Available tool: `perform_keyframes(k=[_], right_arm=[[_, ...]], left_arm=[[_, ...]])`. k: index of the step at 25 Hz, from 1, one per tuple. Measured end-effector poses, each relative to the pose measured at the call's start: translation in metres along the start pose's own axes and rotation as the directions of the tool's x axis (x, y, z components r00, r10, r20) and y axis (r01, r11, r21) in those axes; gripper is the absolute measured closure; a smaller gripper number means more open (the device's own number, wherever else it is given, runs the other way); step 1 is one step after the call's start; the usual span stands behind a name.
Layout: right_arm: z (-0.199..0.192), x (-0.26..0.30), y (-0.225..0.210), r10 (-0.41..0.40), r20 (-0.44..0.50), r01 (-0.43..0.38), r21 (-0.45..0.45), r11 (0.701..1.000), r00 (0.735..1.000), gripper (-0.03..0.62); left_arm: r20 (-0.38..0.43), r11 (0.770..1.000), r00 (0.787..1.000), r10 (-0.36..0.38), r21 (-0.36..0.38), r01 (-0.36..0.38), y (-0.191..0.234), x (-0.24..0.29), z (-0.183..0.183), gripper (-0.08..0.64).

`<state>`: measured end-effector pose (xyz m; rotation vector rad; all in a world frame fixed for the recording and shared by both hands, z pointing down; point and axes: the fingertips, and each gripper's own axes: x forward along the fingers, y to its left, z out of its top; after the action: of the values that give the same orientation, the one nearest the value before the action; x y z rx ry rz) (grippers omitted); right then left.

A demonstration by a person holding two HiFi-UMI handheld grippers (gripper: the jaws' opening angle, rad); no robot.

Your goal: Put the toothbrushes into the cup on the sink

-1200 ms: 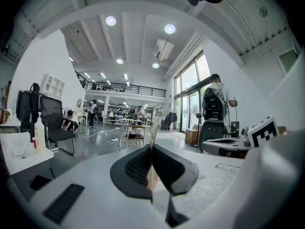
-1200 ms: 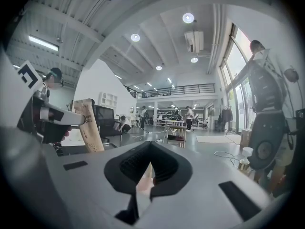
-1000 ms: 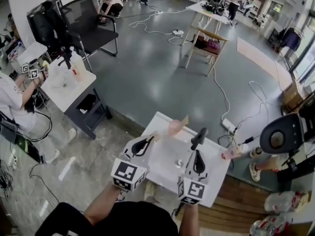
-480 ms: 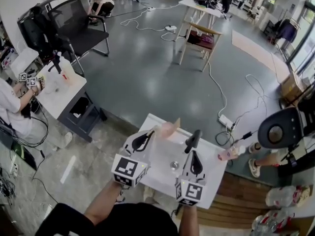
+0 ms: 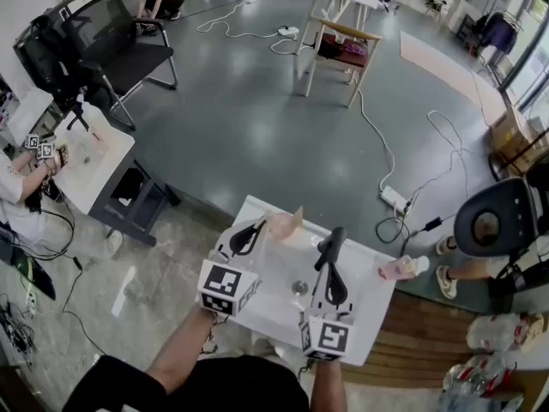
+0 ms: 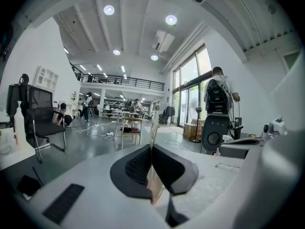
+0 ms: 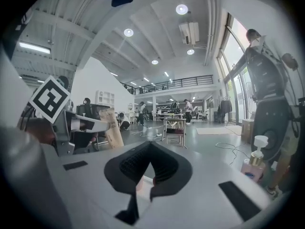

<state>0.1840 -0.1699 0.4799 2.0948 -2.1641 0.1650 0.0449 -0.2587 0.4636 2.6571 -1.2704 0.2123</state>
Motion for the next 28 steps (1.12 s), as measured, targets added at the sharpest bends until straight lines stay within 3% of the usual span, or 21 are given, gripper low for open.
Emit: perform_keyframes(k=[13, 28], right_arm=[[-0.03, 0.029, -0.009, 0.03, -0.053, -0.028, 0.036, 0.999, 0.998, 0.594], [-0.055, 0.038, -0.019, 0.022, -0.083, -0.017, 0.061, 0.998, 0.996, 0.593]], left_arm=[[-0.084, 1.0, 0.996, -0.016, -0.025, 0.014, 0.001, 0.059, -0.047, 0.555], [-0.166, 0.999, 0.986, 0.001, -0.044, -0.009, 0.007, 0.085, -0.098, 0.555]])
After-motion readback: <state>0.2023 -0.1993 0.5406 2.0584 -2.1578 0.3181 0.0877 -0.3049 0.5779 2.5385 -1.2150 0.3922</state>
